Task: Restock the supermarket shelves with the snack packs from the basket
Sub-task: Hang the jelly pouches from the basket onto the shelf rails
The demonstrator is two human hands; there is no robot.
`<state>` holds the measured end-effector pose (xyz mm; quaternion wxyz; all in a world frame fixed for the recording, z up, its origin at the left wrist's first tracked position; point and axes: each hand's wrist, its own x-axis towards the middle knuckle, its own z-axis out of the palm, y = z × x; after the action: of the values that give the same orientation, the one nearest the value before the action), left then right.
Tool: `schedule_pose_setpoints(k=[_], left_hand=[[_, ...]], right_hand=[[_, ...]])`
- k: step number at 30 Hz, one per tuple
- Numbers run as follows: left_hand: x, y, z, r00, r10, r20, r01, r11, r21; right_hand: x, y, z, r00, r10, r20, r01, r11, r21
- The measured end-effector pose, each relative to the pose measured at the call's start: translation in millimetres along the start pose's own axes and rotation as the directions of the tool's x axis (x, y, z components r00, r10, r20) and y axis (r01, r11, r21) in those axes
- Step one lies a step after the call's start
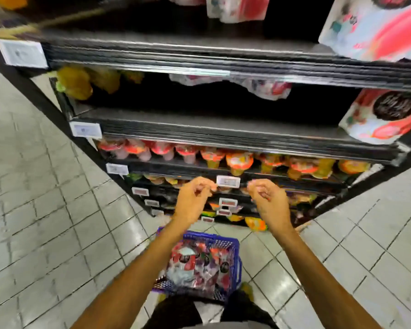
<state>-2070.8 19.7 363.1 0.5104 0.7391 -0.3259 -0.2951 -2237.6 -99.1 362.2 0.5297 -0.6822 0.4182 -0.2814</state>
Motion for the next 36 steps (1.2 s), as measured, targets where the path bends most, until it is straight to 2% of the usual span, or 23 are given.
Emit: schedule_pose_setpoints(k=[3, 7, 11, 14, 18, 20, 23, 24, 28, 31, 33, 36], left_hand=[[-14, -58, -36, 0.994, -0.099, 0.041, 0.099, 0.995, 0.002], [-28, -153, -79, 0.965, -0.250, 0.086, 0.250, 0.968, 0.004], [-45, -255, -98, 0.921, -0.380, 0.082, 0.382, 0.924, 0.002], [-57, -334, -100, 0.858, -0.509, 0.061, 0.509, 0.861, 0.026], [-62, -441, -85, 0.786, -0.615, 0.068, 0.608, 0.788, 0.098], [-64, -491, -72, 0.753, -0.651, 0.095, 0.632, 0.757, 0.166], [-60, -553, -53, 0.726, -0.683, 0.076, 0.665, 0.726, 0.176], [-58, -572, -43, 0.722, -0.687, 0.081, 0.662, 0.721, 0.205], [-38, -630, -6, 0.686, -0.724, 0.072, 0.697, 0.682, 0.225], [-29, -678, 27, 0.695, -0.713, 0.090, 0.681, 0.693, 0.238], [-23, -701, 45, 0.656, -0.741, 0.142, 0.681, 0.663, 0.310], [-20, -726, 64, 0.555, -0.823, 0.122, 0.787, 0.567, 0.245]], right_hand=[[-24, 37, 55, 0.986, 0.165, 0.024, -0.165, 0.986, -0.010], [-50, 100, 133, 0.933, 0.360, 0.003, -0.359, 0.930, -0.073], [-67, 174, 198, 0.834, 0.549, 0.045, -0.540, 0.831, -0.136], [-74, 235, 230, 0.714, 0.698, 0.064, -0.678, 0.711, -0.189], [-68, 321, 275, 0.623, 0.776, 0.100, -0.749, 0.629, -0.209], [-62, 365, 297, 0.605, 0.791, 0.090, -0.760, 0.607, -0.231], [-55, 432, 321, 0.593, 0.804, 0.053, -0.781, 0.590, -0.204], [-52, 453, 328, 0.550, 0.833, 0.049, -0.813, 0.548, -0.198], [-39, 515, 356, 0.409, 0.907, 0.100, -0.899, 0.420, -0.123], [-27, 559, 373, 0.361, 0.927, 0.101, -0.930, 0.366, -0.032], [-19, 583, 384, 0.358, 0.931, 0.067, -0.934, 0.356, 0.043], [-8, 604, 401, 0.325, 0.939, 0.109, -0.934, 0.301, 0.192]])
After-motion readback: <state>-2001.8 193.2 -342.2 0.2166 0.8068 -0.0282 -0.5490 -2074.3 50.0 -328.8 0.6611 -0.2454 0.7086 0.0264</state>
